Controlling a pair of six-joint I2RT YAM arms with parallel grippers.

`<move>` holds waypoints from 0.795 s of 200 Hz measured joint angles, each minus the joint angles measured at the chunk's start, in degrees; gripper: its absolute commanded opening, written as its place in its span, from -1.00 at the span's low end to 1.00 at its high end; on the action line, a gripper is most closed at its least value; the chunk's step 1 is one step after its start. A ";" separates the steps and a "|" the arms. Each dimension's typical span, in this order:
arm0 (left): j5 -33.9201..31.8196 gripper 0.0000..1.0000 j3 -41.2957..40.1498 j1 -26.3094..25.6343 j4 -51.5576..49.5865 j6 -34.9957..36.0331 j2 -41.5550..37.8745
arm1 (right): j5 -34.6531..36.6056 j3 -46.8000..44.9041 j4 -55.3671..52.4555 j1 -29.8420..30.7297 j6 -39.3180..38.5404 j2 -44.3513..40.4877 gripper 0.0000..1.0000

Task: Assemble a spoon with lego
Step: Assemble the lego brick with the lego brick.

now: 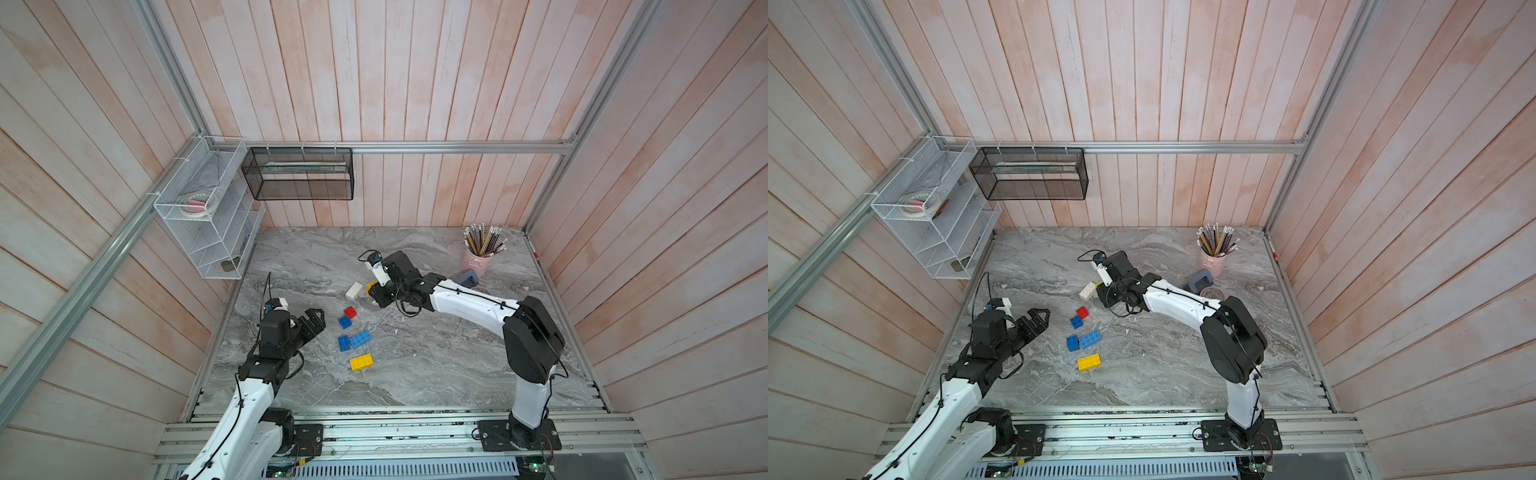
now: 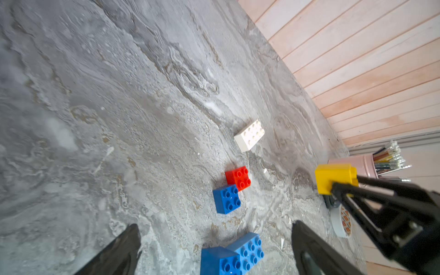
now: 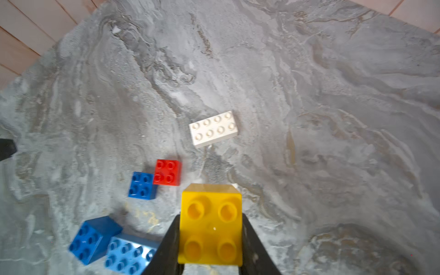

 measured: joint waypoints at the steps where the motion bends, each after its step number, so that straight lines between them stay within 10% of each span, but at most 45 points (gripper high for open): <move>1: -0.02 1.00 0.13 0.17 -0.22 0.11 -0.07 | 0.11 0.00 -0.02 0.42 0.76 -0.04 -0.88; 68: -0.85 1.00 2.93 2.08 -5.95 2.86 -6.51 | 7.98 0.50 -1.36 14.36 24.04 4.55 -1.00; 159: 0.61 1.00 2.91 2.08 -8.15 2.36 -11.30 | 17.27 8.90 -8.66 21.57 36.20 9.79 -1.00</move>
